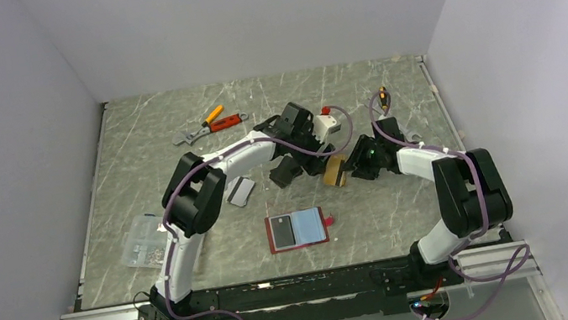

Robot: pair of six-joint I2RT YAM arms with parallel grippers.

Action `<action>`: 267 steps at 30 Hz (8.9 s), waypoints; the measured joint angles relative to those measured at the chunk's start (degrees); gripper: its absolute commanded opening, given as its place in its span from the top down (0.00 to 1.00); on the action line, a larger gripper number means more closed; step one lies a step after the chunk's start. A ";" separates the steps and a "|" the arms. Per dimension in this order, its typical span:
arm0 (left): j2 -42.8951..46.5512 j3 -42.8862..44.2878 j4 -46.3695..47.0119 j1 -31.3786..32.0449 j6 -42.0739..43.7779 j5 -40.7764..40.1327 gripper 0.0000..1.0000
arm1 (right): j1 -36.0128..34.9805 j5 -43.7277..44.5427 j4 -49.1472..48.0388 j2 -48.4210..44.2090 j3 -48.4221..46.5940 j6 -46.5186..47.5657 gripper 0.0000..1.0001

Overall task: Put the credit cards into the card holder
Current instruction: Pick up the credit card from the center of the board, then turn over the card slot in the card holder.

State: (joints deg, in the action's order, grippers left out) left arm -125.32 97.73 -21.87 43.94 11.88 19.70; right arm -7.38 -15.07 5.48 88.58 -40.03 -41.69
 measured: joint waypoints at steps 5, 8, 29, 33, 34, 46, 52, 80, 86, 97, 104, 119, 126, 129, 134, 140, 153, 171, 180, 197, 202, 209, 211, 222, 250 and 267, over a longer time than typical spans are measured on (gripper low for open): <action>-0.11 0.46 0.00 0.22 0.57 -0.35 0.19 | 0.42 -2.29 -2.36 1.11 0.48 -0.55 0.60; -0.28 1.29 0.04 0.74 1.07 -0.96 0.19 | 0.74 -3.34 -3.63 1.14 1.16 -0.81 0.60; -2.89 2.62 2.23 5.79 7.06 -11.08 0.21 | 5.09 -9.40 -9.29 1.55 4.70 -2.97 0.65; -2.91 2.62 2.38 6.05 7.56 -11.61 0.24 | 5.49 -11.08 -11.23 2.12 5.31 -3.80 0.62; -2.91 2.62 2.38 6.14 7.67 -11.61 0.24 | 5.55 -11.50 -11.89 2.29 5.46 -4.02 0.61; -3.04 2.62 3.28 8.39 9.49 -12.04 0.27 | 5.75 -15.10 -18.75 4.07 7.45 -6.88 0.60; -3.04 2.29 3.58 8.98 9.49 -10.12 0.28 | 5.88 -15.08 -20.35 4.07 8.44 -7.63 0.66; -4.35 7.04 1.46 4.26 6.91 -3.78 0.28 | 6.49 -10.25 -20.96 -1.73 14.16 -7.63 0.71; -6.38 7.63 0.94 5.33 7.67 -5.44 0.29 | 6.49 -9.62 -20.59 -3.37 15.23 -7.96 0.74; -6.75 8.04 1.14 5.49 8.52 -6.27 0.31 | 6.56 -9.01 -20.11 -4.76 16.26 -9.25 0.94; -6.75 8.02 1.18 5.51 8.92 -6.40 0.33 | 6.56 -7.78 -18.32 -7.87 17.79 -9.84 0.95; -5.75 8.26 -1.77 4.35 8.90 -6.25 0.22 | 6.54 -8.90 -11.93 -19.08 20.61 -8.61 1.00; 3.58 7.96 -9.55 -1.60 5.68 -0.22 0.14 | 6.54 -12.72 -10.84 -24.61 19.96 -6.34 1.00; 10.49 6.10 -11.54 -4.79 4.35 5.03 0.10 | 6.54 -15.54 -10.54 -26.25 18.45 -5.81 1.00; 19.41 1.38 -16.00 -9.09 3.28 15.63 0.01 | 6.40 -22.34 -12.37 -27.06 15.76 -6.01 1.00; 24.44 -12.94 -14.67 -13.29 -3.54 31.30 0.01 | 1.44 -28.48 -14.43 -27.06 7.52 -5.97 1.00; 35.01 -27.65 6.84 -16.57 -28.46 52.57 0.22 | -12.81 -28.85 -18.49 -22.91 -0.42 -4.81 1.00; 37.24 -28.37 6.36 -18.32 -26.58 53.00 0.30 | -14.58 -27.12 -13.55 -24.41 -4.09 -1.49 1.00; 39.47 -28.57 5.99 -19.12 -24.96 51.41 0.25 | -14.58 -27.41 -11.74 -25.40 -4.74 -0.87 1.00; 39.19 -32.85 15.17 -17.05 -33.86 52.00 0.77 | -18.03 -27.43 -19.34 -21.40 -4.94 -5.05 1.00; 39.19 -33.24 16.04 -17.68 -35.30 51.87 1.00 | -18.53 -28.00 -21.07 -21.40 -4.94 -5.44 0.89; 39.19 -33.24 19.37 -17.84 -37.68 53.24 1.00 | -19.80 -27.93 -25.07 -21.38 -3.69 -8.15 0.82; 39.19 -33.35 20.72 -17.94 -38.58 53.70 1.00 | -20.52 -27.87 -27.12 -21.38 -2.49 -9.57 0.83; 39.21 -35.17 25.77 -18.97 -42.86 56.65 0.68 | -22.43 -25.66 -31.01 -21.00 -0.98 -12.33 1.00; 39.28 -36.46 32.33 -23.19 -49.81 61.46 0.70 | -25.16 -21.49 -26.10 -25.31 1.90 -8.61 1.00; 38.56 -36.79 -12.41 -14.10 5.68 31.36 0.76 | -25.51 -8.70 1.86 -26.86 10.99 -3.82 1.00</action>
State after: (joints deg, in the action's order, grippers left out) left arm -86.76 60.95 -34.28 29.85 17.56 51.07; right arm -32.88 -23.77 7.33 61.71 -29.04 -45.52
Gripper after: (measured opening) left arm 0.254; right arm 0.009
